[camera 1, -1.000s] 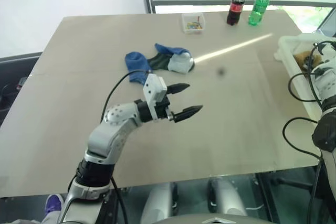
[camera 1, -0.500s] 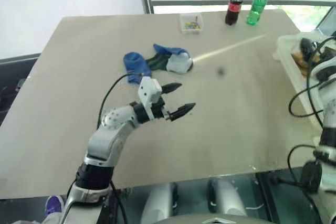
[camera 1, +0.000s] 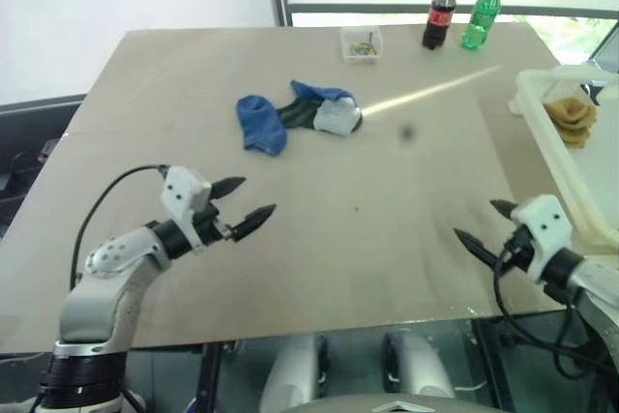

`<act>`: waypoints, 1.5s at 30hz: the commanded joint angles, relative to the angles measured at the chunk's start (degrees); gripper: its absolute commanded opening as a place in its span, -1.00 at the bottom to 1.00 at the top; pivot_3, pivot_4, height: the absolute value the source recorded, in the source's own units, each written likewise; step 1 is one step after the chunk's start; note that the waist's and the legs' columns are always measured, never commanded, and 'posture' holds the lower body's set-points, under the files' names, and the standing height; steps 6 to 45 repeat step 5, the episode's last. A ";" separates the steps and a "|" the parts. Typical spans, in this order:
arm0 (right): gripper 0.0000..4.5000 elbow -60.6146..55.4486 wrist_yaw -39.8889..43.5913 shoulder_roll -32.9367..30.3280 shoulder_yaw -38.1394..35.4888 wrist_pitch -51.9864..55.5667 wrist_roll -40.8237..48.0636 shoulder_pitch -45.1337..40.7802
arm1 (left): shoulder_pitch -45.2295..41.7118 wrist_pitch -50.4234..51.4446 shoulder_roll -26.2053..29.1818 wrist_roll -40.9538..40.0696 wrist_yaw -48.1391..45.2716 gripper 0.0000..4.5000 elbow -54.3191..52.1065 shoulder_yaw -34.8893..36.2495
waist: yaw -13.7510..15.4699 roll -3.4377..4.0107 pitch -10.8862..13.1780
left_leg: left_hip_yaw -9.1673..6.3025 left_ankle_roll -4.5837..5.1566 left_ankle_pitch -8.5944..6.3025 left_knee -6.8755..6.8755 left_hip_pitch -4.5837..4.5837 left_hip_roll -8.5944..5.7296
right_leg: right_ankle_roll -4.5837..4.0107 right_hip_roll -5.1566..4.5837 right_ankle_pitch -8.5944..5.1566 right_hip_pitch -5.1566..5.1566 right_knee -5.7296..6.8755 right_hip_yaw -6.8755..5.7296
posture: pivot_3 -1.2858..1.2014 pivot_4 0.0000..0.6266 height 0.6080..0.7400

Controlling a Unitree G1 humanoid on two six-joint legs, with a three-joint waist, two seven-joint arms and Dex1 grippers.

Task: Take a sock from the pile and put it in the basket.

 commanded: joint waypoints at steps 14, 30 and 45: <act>0.99 -4.28 2.13 0.21 -3.59 -2.30 -0.64 2.23 | 0.37 3.03 1.35 -4.26 -1.58 1.00 -4.52 1.38 | 0.08 -0.04 -0.03 | 0.01 -0.01 0.00 0.11 0.03 0.00 | 0.02 -0.02 0.00 0.05 0.01 0.00 | 0.03 -0.52 0.88; 0.99 -4.28 2.13 0.21 -3.59 -2.30 -0.64 2.23 | 0.37 3.03 1.35 -4.26 -1.58 1.00 -4.52 1.38 | 0.08 -0.04 -0.03 | 0.01 -0.01 0.00 0.11 0.03 0.00 | 0.02 -0.02 0.00 0.05 0.01 0.00 | 0.03 -0.52 0.88; 0.99 -4.28 2.13 0.21 -3.59 -2.30 -0.64 2.23 | 0.37 3.03 1.35 -4.26 -1.58 1.00 -4.52 1.38 | 0.08 -0.04 -0.03 | 0.01 -0.01 0.00 0.11 0.03 0.00 | 0.02 -0.02 0.00 0.05 0.01 0.00 | 0.03 -0.52 0.88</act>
